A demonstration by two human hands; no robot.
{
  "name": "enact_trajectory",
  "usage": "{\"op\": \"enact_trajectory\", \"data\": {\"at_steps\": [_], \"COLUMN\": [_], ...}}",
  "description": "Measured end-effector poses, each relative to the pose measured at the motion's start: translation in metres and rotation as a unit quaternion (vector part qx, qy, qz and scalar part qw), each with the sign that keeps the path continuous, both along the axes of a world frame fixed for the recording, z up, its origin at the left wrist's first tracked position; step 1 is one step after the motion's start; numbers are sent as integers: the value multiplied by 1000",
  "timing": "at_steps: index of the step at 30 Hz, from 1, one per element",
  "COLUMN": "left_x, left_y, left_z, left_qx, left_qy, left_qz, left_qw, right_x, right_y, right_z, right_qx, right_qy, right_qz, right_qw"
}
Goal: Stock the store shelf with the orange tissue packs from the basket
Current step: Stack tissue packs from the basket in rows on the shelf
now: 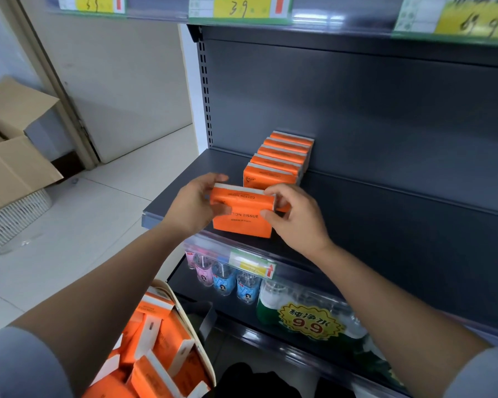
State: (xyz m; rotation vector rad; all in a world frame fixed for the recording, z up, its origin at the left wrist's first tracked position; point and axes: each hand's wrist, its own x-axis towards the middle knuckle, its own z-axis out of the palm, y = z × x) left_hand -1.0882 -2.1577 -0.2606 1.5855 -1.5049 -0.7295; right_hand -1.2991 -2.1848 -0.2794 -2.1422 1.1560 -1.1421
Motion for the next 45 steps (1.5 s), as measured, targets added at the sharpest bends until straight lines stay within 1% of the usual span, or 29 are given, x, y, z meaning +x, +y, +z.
{"op": "enact_trajectory", "data": {"at_steps": [1,3,6,15,21,28,31,33,36,38,42,45], "left_x": [0,1,7,14,17,22,27,31,38,45,62,75], "left_y": [-2,-4,-8,-12,-12,-1,11,22,43,59,95,125], "left_z": [-1,-2,-6,-17,-23,-26,-26,-25,-25,-27,-37,-52], "left_qx": [-17,-51,-43,10,17,12,9,5,0,5,47,84], "left_qy": [-60,-175,-291,-433,-465,-471,-477,-481,-489,-494,-500,-497], "left_qz": [13,28,35,31,37,36,37,42,50,53,61,72], "left_qw": [998,983,955,901,884,881,878,876,871,868,863,860], "right_x": [-2,-6,-11,-10,-6,0,7,16,36,51,79,97], "right_y": [-1,-4,-9,-25,-30,-22,-9,4,29,46,80,106], "right_z": [0,0,-3,-13,-18,-14,-7,-3,-2,-3,-14,-28], "right_qx": [-8,-20,-27,-45,-42,-48,-87,-113,-144,-145,-83,-31], "right_qy": [0,4,9,28,54,99,109,112,134,156,225,285], "right_qz": [-8,-26,-59,-117,-153,-197,-208,-186,-114,-62,20,57], "right_qw": [1000,999,998,992,986,974,968,970,974,975,971,956]}}
